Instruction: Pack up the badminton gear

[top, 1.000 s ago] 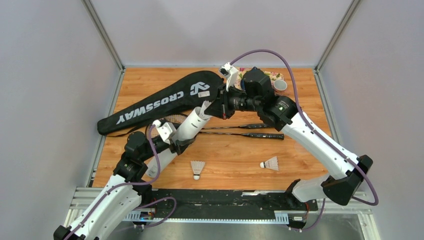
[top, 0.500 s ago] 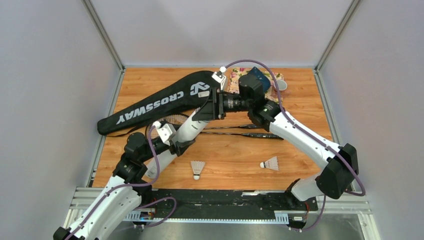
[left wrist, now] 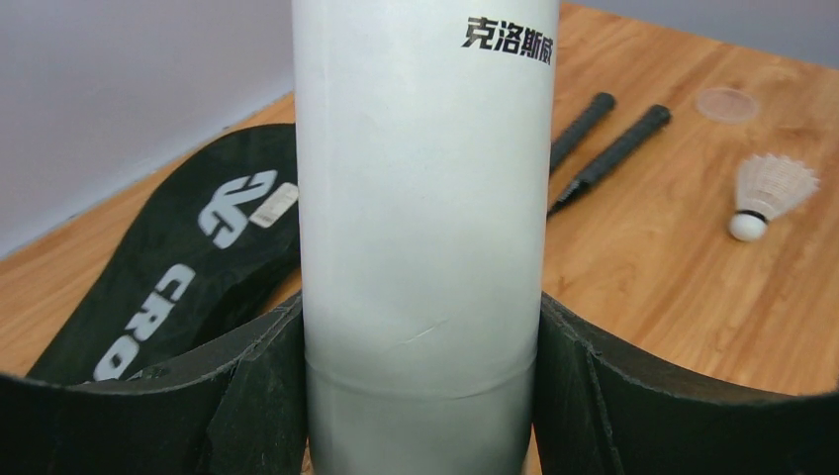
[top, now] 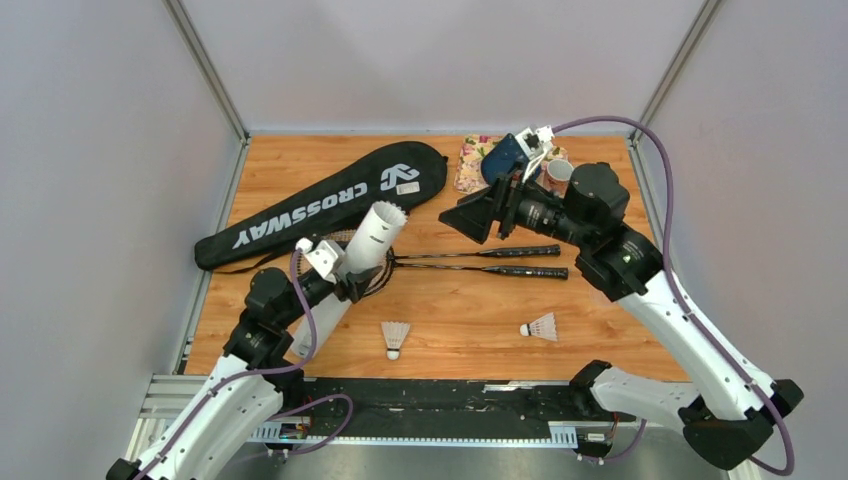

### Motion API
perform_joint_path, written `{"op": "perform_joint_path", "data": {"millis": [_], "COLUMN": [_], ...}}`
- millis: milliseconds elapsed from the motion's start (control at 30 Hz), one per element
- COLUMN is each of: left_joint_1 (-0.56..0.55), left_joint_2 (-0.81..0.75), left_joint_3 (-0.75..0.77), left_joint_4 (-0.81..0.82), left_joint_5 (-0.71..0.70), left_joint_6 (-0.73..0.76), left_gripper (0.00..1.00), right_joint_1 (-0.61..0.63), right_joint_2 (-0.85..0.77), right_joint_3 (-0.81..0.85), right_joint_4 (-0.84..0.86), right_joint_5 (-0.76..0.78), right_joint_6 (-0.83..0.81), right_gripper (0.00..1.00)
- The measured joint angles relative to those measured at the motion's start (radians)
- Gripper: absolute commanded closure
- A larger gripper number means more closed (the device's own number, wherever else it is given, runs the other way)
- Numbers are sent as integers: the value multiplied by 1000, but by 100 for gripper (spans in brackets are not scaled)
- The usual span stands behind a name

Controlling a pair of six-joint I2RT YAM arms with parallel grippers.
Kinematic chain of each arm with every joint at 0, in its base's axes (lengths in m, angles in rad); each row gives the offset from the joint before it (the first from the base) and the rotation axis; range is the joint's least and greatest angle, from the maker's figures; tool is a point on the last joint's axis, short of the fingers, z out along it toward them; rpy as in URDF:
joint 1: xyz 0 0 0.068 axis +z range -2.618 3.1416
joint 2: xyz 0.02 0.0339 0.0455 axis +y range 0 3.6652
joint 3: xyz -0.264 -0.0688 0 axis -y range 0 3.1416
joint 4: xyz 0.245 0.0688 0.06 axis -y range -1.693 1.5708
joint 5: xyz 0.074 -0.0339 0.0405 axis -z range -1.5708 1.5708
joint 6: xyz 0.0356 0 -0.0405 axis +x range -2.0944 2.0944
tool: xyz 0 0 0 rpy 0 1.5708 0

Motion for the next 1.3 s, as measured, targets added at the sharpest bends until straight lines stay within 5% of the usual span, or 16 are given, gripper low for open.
{"op": "perform_joint_path", "data": {"millis": [167, 367, 700, 900, 1133, 1300], "left_joint_1": [0, 0, 0, 0, 0, 0], "left_joint_2": [-58, -139, -196, -196, -188, -166], "left_joint_3": [-17, -47, -76, -79, -79, -78], "left_joint_4": [0, 10, 43, 54, 59, 71], "left_joint_5": [-189, -330, -491, -484, -447, -396], "left_joint_6": [-3, -1, 13, 8, 7, 1], "left_gripper": [83, 83, 83, 83, 83, 83], "right_joint_1": [26, 78, 169, 222, 241, 234], "right_joint_2": [35, 409, 798, 851, 867, 790], "right_joint_3": [-102, -228, -100, -42, -52, -118], "right_joint_4": [9, 71, 50, 10, -5, -30], "right_joint_5": [-14, -136, -278, -337, -354, -218], "right_joint_6": [-142, -234, -392, -447, -460, -431], "right_gripper": [26, 28, 39, 55, 98, 100]}}
